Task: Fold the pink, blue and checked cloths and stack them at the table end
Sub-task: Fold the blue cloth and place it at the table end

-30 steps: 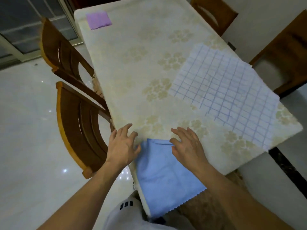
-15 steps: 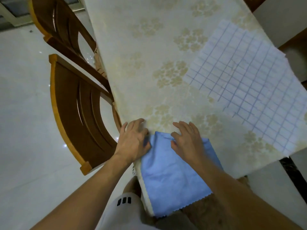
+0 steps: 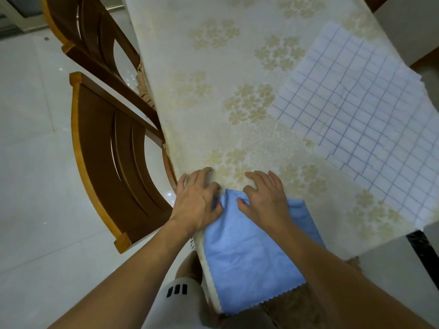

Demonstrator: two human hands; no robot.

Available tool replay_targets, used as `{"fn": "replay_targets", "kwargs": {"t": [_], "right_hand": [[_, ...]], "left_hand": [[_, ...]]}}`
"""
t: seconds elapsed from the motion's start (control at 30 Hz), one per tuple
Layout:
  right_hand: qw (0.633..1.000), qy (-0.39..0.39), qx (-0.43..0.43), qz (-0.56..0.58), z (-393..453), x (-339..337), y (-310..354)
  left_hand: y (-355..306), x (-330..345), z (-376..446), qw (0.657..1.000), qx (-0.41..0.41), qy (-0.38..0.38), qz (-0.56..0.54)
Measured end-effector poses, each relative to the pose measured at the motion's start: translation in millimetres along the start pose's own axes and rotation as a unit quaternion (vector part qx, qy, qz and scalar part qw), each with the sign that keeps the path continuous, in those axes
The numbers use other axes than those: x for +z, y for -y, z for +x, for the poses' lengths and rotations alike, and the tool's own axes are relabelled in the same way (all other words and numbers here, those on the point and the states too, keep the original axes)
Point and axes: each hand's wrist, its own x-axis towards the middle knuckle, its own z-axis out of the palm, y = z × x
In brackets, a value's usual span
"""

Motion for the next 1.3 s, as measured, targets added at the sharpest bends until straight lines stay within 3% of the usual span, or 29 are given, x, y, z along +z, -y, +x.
{"fn": "replay_targets", "kwargs": {"t": [0.43, 0.7, 1.1, 1.3], "right_hand": [[0.998, -0.025, 0.029, -0.041, 0.0, -2.6, -13.3], [0.996, -0.038, 0.048, -0.067, 5.2, -15.8, -44.5], [0.993, -0.046, 0.033, -0.099, 48.5, -50.1, -85.5], [0.989, -0.079, 0.022, -0.122, 91.0, -67.4, -102.8]], "left_hand": [[0.9, -5.3, 3.2, 0.999, 0.051, -0.004, -0.009], [0.9, -26.4, 16.0, 0.995, 0.049, -0.058, 0.062], [15.2, -80.3, 59.7, 0.982, 0.056, -0.035, 0.176], [19.3, -115.4, 98.6, 0.971, 0.062, -0.076, 0.219]]}}
